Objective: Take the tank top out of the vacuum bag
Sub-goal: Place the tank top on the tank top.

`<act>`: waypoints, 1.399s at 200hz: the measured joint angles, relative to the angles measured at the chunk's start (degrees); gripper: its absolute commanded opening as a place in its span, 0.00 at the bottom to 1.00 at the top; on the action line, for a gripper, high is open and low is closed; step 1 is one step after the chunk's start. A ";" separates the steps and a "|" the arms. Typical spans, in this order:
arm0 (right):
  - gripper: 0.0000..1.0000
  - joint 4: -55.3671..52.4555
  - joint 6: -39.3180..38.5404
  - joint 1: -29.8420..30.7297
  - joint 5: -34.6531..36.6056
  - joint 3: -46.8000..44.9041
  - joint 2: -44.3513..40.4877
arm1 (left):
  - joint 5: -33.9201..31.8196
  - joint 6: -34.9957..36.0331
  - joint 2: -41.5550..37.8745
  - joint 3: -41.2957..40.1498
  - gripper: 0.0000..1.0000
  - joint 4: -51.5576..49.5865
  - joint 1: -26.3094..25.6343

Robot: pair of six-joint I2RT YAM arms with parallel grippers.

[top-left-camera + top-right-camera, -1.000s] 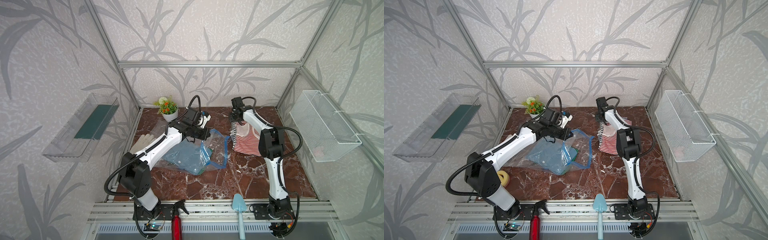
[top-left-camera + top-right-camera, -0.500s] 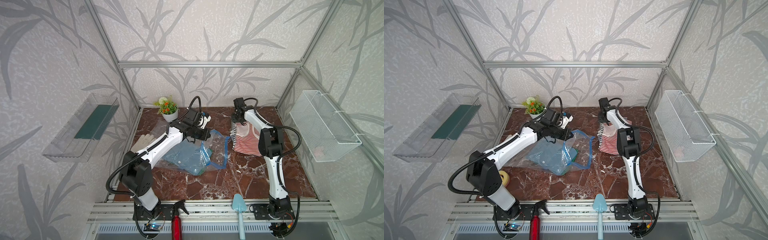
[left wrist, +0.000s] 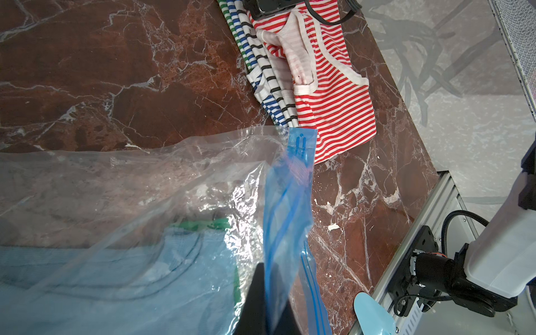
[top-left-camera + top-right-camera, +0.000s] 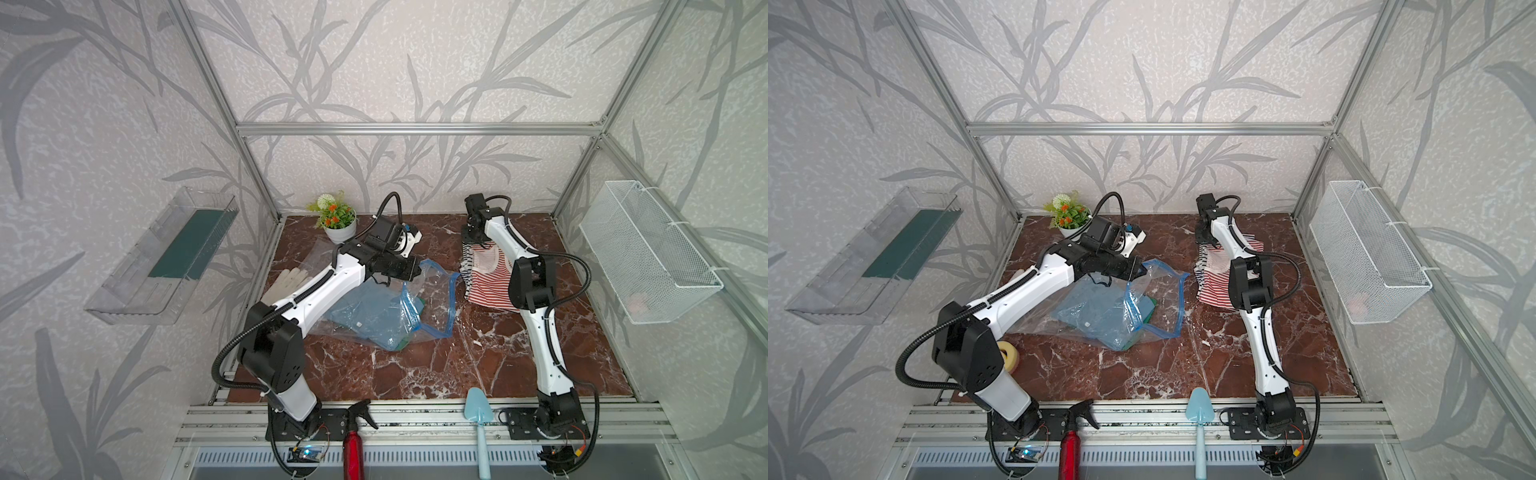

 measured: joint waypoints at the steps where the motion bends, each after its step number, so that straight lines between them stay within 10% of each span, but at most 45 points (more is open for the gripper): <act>1: 0.00 -0.07 -0.07 0.00 -0.02 0.04 0.00 | 0.00 0.00 0.00 0.00 0.00 -0.02 0.00; 147: 0.00 3.32 -0.22 0.00 -3.54 -6.25 -9.88 | 0.50 -0.09 0.00 0.00 0.00 0.00 0.11; 203: 0.00 1.44 -0.26 -0.07 -4.02 5.11 -5.44 | 0.50 -0.09 0.00 0.00 0.00 0.00 0.11; 243: 0.61 0.92 -0.48 -0.07 -4.39 9.03 -2.21 | 0.52 -0.09 0.00 0.00 0.00 0.00 0.11; 280: 0.63 0.13 -1.14 -0.04 -3.13 5.38 -4.20 | 0.70 -0.09 0.00 0.00 0.00 0.00 0.11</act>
